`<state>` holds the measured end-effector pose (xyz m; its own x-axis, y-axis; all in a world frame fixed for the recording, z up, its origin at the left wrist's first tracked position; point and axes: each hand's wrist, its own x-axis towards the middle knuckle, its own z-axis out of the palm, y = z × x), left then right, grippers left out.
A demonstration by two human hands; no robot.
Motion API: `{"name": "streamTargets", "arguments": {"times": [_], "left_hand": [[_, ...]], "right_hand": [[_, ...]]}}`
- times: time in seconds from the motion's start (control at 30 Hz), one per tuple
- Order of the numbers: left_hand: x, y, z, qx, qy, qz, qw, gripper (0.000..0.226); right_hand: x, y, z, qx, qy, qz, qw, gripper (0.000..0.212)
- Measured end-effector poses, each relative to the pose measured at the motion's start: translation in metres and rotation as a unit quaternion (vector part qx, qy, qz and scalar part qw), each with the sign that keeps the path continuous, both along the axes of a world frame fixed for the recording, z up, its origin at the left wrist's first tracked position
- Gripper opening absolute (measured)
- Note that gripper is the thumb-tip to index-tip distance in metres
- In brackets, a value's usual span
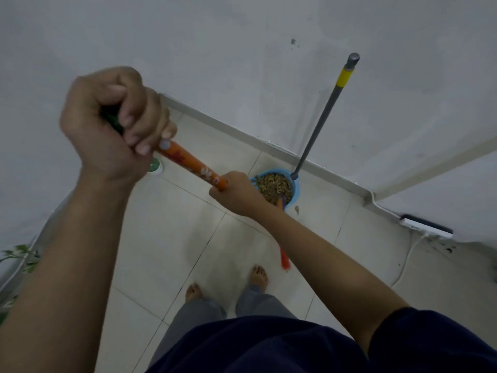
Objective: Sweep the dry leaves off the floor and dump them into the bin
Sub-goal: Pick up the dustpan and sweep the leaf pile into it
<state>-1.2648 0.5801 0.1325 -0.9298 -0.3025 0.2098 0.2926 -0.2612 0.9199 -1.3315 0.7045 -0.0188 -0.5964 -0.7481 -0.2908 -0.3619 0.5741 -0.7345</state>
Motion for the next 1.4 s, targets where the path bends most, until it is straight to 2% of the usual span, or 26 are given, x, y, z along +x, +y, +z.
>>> {"name": "streamTargets", "arguments": {"times": [0.1,0.17,0.27,0.33,0.43,0.53,0.73,0.9,1.0,1.07,1.17,1.3,1.4], "left_hand": [[-0.007,0.0,-0.009,0.023,0.007,-0.066,0.998,0.033],[-0.013,0.015,-0.023,0.01,-0.008,-0.065,0.998,0.025],[-0.011,0.05,-0.058,-0.013,-0.071,-0.049,0.996,0.023],[0.003,0.074,-0.084,-0.023,-0.108,-0.037,0.993,0.028],[0.038,0.093,-0.115,-0.036,-0.139,-0.034,0.989,0.031],[0.072,0.071,-0.125,-0.044,-0.155,-0.015,0.987,0.03],[0.144,0.002,-0.117,-0.045,-0.139,0.003,0.989,0.032],[0.19,-0.045,-0.088,-0.003,-0.067,-0.058,0.996,0.031],[0.199,-0.058,-0.076,0.015,-0.032,-0.093,0.995,0.029],[0.197,-0.053,-0.078,0.01,-0.041,-0.096,0.994,0.032],[0.193,-0.037,-0.089,0.016,-0.079,-0.087,0.993,0.033],[0.19,-0.031,-0.102,0.005,-0.114,-0.089,0.99,0.031],[0.191,-0.044,-0.098,-0.009,-0.102,-0.08,0.992,0.03]], "right_hand": [[-0.001,0.025,-0.002,0.0,0.021,-0.026,0.999,0.046],[-0.005,0.046,-0.013,0.029,0.025,-0.051,0.998,0.044],[-0.011,0.082,-0.043,0.091,0.019,-0.073,0.993,0.033],[-0.01,0.099,-0.068,0.139,0.011,-0.056,0.989,0.031],[0.005,0.1,-0.098,0.166,-0.001,0.006,0.986,0.045],[0.034,0.073,-0.11,0.157,-0.003,0.048,0.987,0.047],[0.112,0.004,-0.109,0.128,-0.016,0.029,0.991,0.045],[0.169,-0.03,-0.081,0.074,-0.031,-0.01,0.997,0.031],[0.19,-0.034,-0.068,0.042,0.001,-0.069,0.997,0.029],[0.198,-0.03,-0.072,0.041,0.034,-0.122,0.991,0.034],[0.205,-0.023,-0.089,0.057,0.031,-0.184,0.981,0.048],[0.208,-0.03,-0.104,0.079,0.008,-0.179,0.981,0.051],[0.208,-0.054,-0.104,0.017,0.008,-0.176,0.984,0.05]]}}
